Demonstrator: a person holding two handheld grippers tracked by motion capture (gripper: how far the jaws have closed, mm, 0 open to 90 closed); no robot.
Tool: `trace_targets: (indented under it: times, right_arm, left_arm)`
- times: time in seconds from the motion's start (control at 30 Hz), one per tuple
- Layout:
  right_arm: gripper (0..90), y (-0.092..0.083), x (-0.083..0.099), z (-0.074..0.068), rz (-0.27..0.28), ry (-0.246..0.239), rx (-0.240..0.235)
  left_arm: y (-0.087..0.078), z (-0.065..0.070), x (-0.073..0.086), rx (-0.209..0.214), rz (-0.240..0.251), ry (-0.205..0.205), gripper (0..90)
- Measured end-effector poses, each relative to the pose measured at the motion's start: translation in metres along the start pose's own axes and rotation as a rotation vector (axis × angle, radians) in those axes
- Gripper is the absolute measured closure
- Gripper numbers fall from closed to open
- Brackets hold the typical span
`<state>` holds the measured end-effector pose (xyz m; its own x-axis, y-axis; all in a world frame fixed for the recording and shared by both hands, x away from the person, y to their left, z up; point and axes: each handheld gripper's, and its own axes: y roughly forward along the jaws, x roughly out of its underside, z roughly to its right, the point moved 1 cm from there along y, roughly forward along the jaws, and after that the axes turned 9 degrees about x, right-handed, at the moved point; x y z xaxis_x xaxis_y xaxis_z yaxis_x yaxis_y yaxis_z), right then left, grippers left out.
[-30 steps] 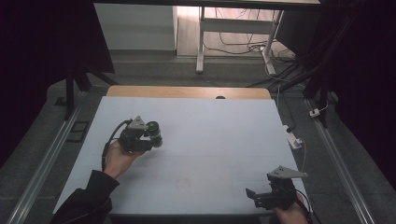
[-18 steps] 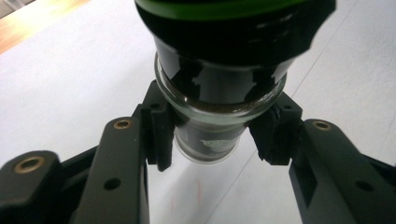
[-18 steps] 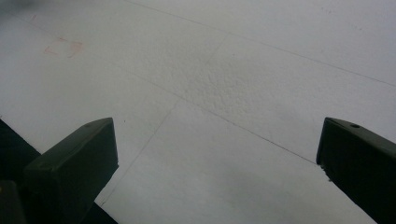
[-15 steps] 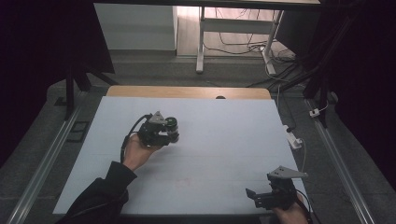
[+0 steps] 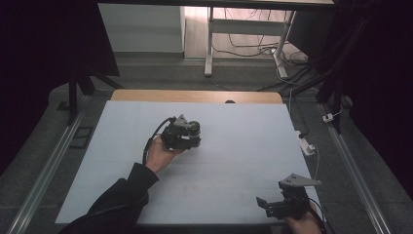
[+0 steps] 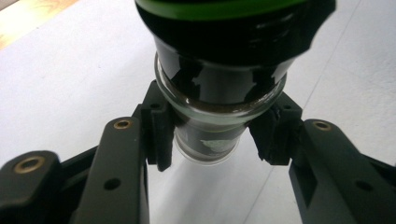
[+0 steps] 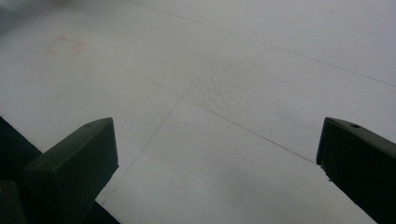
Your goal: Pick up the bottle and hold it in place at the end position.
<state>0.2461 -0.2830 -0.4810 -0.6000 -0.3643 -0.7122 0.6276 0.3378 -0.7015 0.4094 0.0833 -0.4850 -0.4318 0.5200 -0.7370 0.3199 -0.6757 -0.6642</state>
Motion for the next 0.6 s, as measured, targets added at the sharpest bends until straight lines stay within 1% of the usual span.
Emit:
trace_targets:
  times: [0.17,0.33,0.47,0.6]
  right_arm:
    - [0.0,-0.001,0.001,-0.001,-0.002,-0.001,-0.001]
    - [0.0,-0.001,0.001,0.000,0.001,-0.002,-0.001]
    - [0.0,-0.002,0.002,0.000,0.003,0.000,0.000]
    - [0.0,-0.002,0.002,0.000,0.002,-0.001,-0.001]
  left_arm:
    - [0.012,-0.001,0.000,-0.004,-0.005,0.004,53.2]
    - [0.020,-0.004,0.002,-0.013,-0.004,0.004,53.2]
    - [0.023,-0.007,0.004,-0.019,0.000,-0.008,53.2]
    - [0.026,-0.011,0.008,-0.013,0.007,-0.028,53.2]
